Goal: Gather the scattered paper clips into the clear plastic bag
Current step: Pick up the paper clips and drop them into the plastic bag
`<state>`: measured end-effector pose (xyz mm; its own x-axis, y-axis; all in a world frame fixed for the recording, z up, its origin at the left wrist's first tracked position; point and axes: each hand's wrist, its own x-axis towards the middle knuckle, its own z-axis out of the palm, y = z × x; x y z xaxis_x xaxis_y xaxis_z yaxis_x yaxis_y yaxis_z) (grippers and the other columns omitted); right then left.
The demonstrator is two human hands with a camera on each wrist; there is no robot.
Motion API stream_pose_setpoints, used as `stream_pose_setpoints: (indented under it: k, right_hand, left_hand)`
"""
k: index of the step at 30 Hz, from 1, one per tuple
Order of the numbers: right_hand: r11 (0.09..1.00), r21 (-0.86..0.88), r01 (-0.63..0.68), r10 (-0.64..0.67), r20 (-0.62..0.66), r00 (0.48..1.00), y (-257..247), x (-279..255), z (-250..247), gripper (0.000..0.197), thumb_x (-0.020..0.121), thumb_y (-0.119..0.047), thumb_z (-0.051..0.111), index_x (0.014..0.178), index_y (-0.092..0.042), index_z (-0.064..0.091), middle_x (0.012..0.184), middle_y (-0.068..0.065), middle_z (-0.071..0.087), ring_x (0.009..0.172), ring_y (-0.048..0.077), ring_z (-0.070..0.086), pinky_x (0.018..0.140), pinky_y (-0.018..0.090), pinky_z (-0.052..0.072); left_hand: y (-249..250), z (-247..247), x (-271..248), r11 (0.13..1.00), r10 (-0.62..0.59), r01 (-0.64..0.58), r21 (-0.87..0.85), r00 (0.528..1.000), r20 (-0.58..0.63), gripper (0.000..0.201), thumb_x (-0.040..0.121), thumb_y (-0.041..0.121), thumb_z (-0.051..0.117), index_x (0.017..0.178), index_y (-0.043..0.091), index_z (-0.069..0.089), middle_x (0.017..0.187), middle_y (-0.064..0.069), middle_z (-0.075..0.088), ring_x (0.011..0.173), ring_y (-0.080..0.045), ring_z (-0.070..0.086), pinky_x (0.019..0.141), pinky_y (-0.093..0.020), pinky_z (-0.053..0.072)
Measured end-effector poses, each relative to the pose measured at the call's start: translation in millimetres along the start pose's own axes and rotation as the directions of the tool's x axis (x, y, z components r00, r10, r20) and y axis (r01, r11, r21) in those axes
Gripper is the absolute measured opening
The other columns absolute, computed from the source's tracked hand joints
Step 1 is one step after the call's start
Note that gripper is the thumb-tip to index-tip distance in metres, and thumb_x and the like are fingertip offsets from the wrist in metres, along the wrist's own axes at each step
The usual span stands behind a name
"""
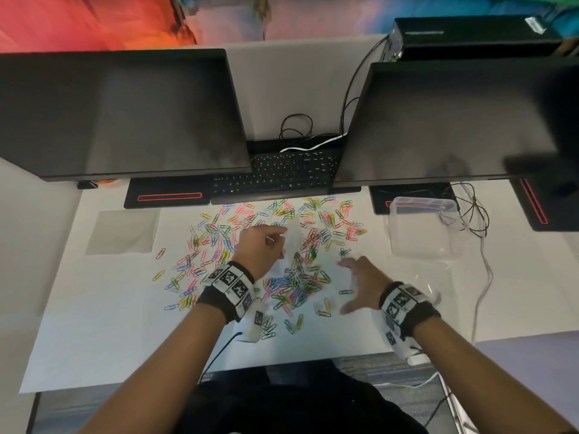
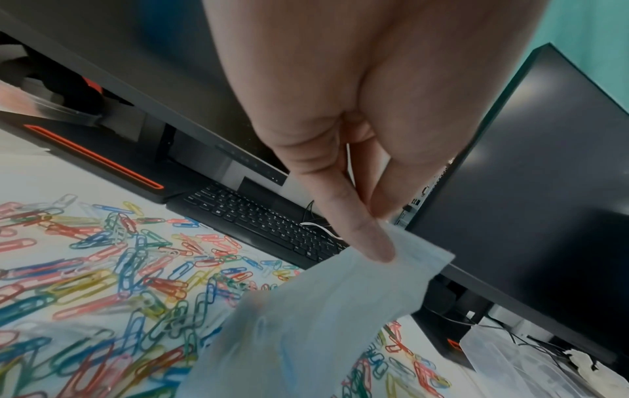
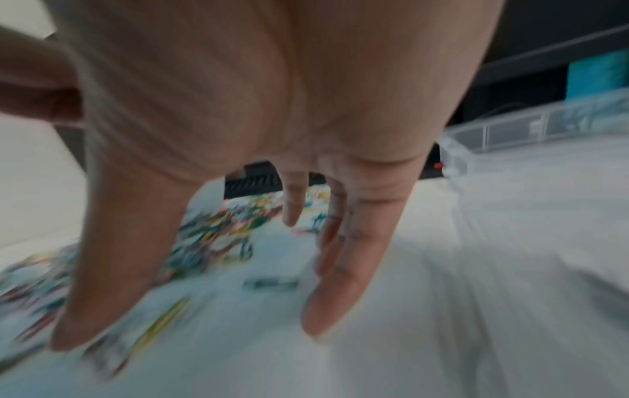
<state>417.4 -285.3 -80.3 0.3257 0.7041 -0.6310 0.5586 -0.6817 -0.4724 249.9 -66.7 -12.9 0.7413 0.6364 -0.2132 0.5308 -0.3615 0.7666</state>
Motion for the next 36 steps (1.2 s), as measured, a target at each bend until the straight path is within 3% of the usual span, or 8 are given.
stream_pose_setpoints:
  k: [5, 9, 14, 17, 21, 26, 30, 36]
  right_hand:
    - [0.993, -0.03, 0.116, -0.119, -0.093, 0.989, -4.5, 3.8, 44.1, 0.119, 0.047, -0.049, 0.089, 0.145, -0.029, 0.024, 0.134, 0.004, 0.028, 0.121, 0.022, 0.039, 0.106, 0.033, 0.037]
    - [0.981, -0.003, 0.191, -0.189, -0.168, 0.968, -18.9, 17.6, 49.7, 0.093, 0.063, -0.039, 0.083, 0.142, -0.035, 0.034, 0.124, 0.003, 0.03, 0.103, 0.02, 0.048, 0.096, 0.031, 0.047]
    - [0.887, -0.339, 0.315, -0.383, -0.153, 0.911, -31.9, 26.5, 54.5, 0.054, 0.089, -0.037, 0.061, 0.14, -0.037, 0.044, 0.149, 0.003, 0.028, 0.122, 0.024, 0.039, 0.099, 0.042, 0.046]
    - [0.852, -0.385, 0.355, -0.446, -0.178, 0.877, -37.2, 29.6, 55.1, 0.034, 0.093, -0.023, 0.058, 0.127, -0.022, 0.061, 0.131, 0.01, 0.051, 0.109, 0.029, 0.051, 0.092, 0.042, 0.049]
    - [0.861, -0.382, 0.335, -0.423, -0.174, 0.889, -36.2, 33.0, 50.6, 0.023, 0.096, -0.016, 0.05, 0.108, -0.012, 0.069, 0.101, 0.009, 0.06, 0.087, 0.027, 0.059, 0.08, 0.04, 0.051]
    - [0.967, 0.158, 0.201, -0.121, -0.409, 0.905, -23.1, 26.9, 21.6, 0.013, 0.08, -0.017, 0.075, 0.091, -0.011, 0.078, 0.086, 0.006, 0.073, 0.077, 0.017, 0.066, 0.074, 0.019, 0.053]
    - [0.628, 0.76, 0.165, 0.137, -0.316, 0.939, -25.4, 12.1, -15.1, 0.022, 0.075, 0.001, 0.078, 0.096, 0.0, 0.074, 0.093, 0.017, 0.073, 0.088, 0.032, 0.071, 0.077, 0.032, 0.06]
    - [0.378, 0.886, 0.271, -0.037, -0.278, 0.96, -63.0, -10.9, -52.0, 0.029, 0.082, 0.0, 0.07, 0.111, 0.005, 0.066, 0.103, 0.016, 0.072, 0.095, 0.026, 0.071, 0.078, 0.023, 0.057]
  left_hand:
    - [-0.9, -0.2, 0.2, 1.0, -0.002, 0.002, 0.004, 1.0, 0.015, 0.026, 0.096, 0.008, 0.058, 0.118, 0.014, 0.071, 0.082, -0.002, 0.076, 0.065, -0.004, 0.072, 0.076, -0.025, 0.062]
    - [-0.7, 3.7, -4.6, 1.0, 0.005, -0.006, 0.017, 0.998, 0.06, 0.026, 0.096, 0.008, 0.058, 0.118, 0.014, 0.071, 0.086, -0.003, 0.077, 0.068, -0.009, 0.073, 0.08, -0.025, 0.061]
    - [-1.2, 4.2, -5.5, 0.999, 0.014, -0.017, 0.033, 0.997, 0.076, 0.026, 0.095, 0.008, 0.059, 0.118, 0.014, 0.071, 0.088, -0.004, 0.077, 0.068, -0.008, 0.073, 0.076, -0.017, 0.058]
    - [-1.0, 4.7, -3.9, 1.0, 0.018, -0.019, 0.021, 0.997, 0.078, 0.026, 0.095, 0.008, 0.059, 0.118, 0.014, 0.071, 0.087, -0.004, 0.077, 0.067, -0.009, 0.073, 0.072, -0.012, 0.055]
    - [-1.2, 6.0, -3.4, 1.0, 0.02, -0.02, 0.002, 0.998, 0.066, 0.027, 0.095, 0.007, 0.059, 0.118, 0.012, 0.071, 0.081, -0.005, 0.077, 0.067, -0.012, 0.074, 0.078, -0.026, 0.061]
    - [-1.7, 8.6, -4.2, 1.0, 0.014, -0.014, -0.015, 0.998, 0.06, 0.027, 0.094, 0.006, 0.059, 0.118, 0.01, 0.071, 0.081, -0.005, 0.076, 0.066, -0.012, 0.074, 0.077, -0.03, 0.063]
    - [0.6, 11.6, -6.3, 1.0, 0.004, -0.004, 0.007, 0.997, 0.071, 0.027, 0.095, 0.007, 0.057, 0.119, 0.01, 0.07, 0.083, -0.007, 0.076, 0.067, -0.015, 0.073, 0.076, -0.027, 0.061]
    - [3.9, 21.3, -9.9, 0.999, -0.003, -0.001, 0.051, 0.996, 0.087, 0.023, 0.095, 0.009, 0.058, 0.112, 0.013, 0.074, 0.086, -0.003, 0.077, 0.064, -0.014, 0.072, 0.068, -0.019, 0.058]
